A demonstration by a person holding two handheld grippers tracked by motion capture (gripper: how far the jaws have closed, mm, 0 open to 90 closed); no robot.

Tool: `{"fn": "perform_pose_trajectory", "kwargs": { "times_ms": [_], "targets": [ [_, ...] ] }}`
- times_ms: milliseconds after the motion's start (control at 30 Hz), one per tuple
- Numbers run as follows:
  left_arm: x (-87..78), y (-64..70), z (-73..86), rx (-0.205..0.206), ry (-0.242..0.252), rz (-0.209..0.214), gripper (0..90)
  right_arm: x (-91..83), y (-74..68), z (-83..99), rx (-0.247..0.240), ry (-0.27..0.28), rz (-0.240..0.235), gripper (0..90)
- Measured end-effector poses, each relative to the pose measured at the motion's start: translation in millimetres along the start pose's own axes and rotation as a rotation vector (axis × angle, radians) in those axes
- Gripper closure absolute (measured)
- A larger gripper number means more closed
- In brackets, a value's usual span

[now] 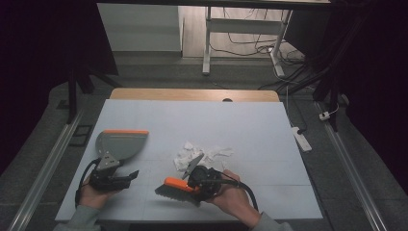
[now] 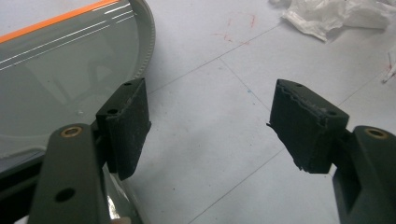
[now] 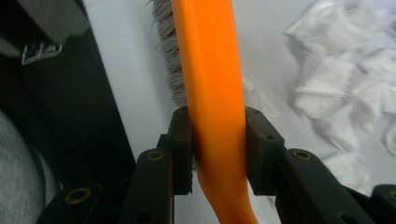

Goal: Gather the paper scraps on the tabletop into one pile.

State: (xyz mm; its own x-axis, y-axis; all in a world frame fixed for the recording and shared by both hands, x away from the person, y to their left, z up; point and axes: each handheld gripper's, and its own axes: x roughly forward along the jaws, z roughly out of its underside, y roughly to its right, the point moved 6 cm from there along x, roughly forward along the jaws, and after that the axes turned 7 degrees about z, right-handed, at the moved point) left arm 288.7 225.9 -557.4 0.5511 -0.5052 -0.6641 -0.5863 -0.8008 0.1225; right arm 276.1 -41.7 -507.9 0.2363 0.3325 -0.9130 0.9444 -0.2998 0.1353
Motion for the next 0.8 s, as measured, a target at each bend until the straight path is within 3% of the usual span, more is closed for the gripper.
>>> {"fn": "perform_pose_trajectory", "kwargs": {
  "times_ms": [133,267,367,667,800],
  "targets": [
    [0.3,-0.1,0.3,0.001,-0.002,0.002,29.3,7.8,-5.8,-2.6,-0.01,-0.037,0.024,66.7],
    [0.7,-0.1,0.6,0.0,-0.002,0.003,29.3,13.1,2.2,-7.0,-0.046,-0.057,0.074,66.8],
    [0.6,-0.4,0.6,0.0,-0.002,0.002,29.5,17.6,12.3,-10.8,-0.031,-0.053,0.081,66.8],
    [0.6,-0.8,0.9,0.0,-0.004,0.001,29.5,21.2,56.0,-18.0,0.007,-0.053,0.234,66.9],
    [0.3,-1.4,1.3,0.0,-0.004,0.003,29.5,12.8,61.5,-17.6,0.051,0.004,0.194,66.8]
  ]
}}
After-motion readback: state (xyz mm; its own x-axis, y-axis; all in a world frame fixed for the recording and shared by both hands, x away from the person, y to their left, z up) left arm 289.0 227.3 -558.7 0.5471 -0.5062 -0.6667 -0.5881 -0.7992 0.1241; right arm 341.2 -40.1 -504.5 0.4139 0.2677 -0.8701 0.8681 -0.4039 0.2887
